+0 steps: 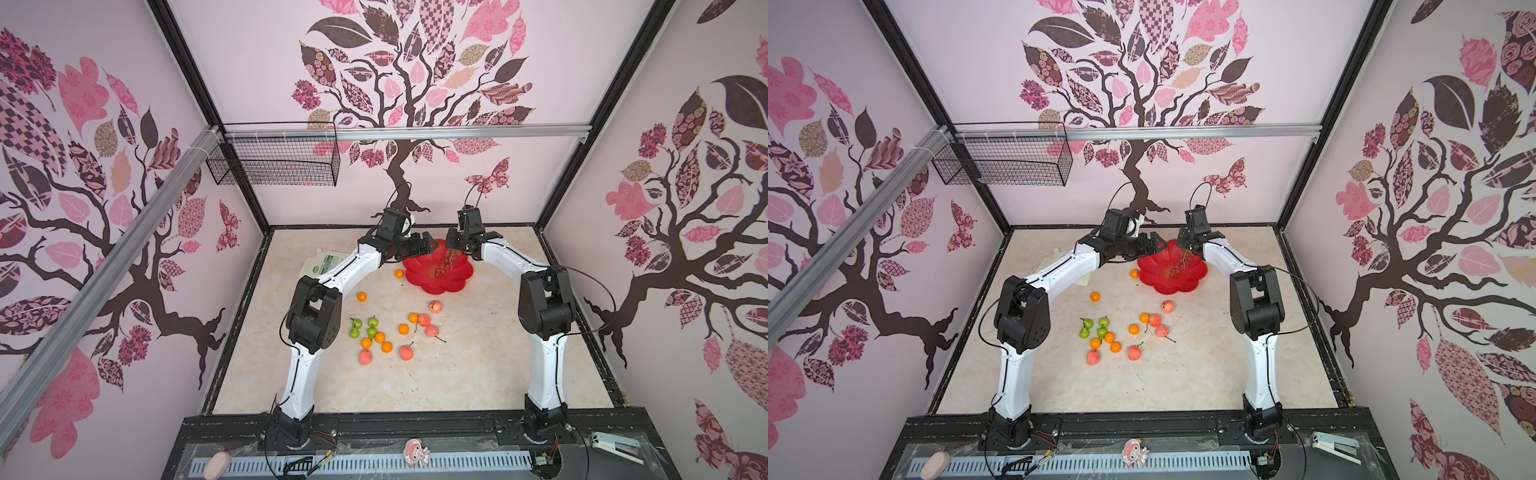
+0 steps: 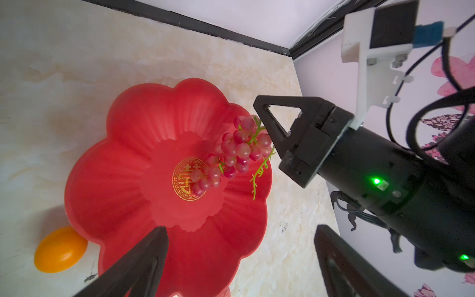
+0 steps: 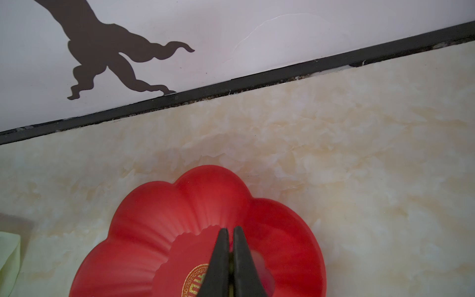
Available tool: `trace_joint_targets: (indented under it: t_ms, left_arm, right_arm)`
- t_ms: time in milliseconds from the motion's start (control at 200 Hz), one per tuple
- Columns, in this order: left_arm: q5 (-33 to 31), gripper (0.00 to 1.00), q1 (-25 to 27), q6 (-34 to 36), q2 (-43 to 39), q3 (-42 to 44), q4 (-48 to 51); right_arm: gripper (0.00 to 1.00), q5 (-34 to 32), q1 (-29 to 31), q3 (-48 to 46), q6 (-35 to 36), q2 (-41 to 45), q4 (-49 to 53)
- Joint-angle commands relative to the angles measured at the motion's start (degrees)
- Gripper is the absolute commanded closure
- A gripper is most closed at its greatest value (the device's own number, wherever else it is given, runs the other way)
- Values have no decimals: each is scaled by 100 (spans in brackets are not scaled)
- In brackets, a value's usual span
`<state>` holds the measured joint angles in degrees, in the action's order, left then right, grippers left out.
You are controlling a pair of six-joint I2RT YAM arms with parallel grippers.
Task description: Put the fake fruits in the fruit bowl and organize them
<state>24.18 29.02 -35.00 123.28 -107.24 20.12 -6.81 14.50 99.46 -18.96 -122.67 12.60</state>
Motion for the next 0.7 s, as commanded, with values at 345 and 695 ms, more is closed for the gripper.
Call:
trace_joint_targets:
  t_ms: [345,695]
  left_arm:
    - [502,7,74,-165,326,-163,-170]
    - [884,5,69,-317,153,-23,-422]
  right_arm:
    - [99,-507,-127,611,166,-589,530]
    - [75,-495,-158,784,227,-522,673]
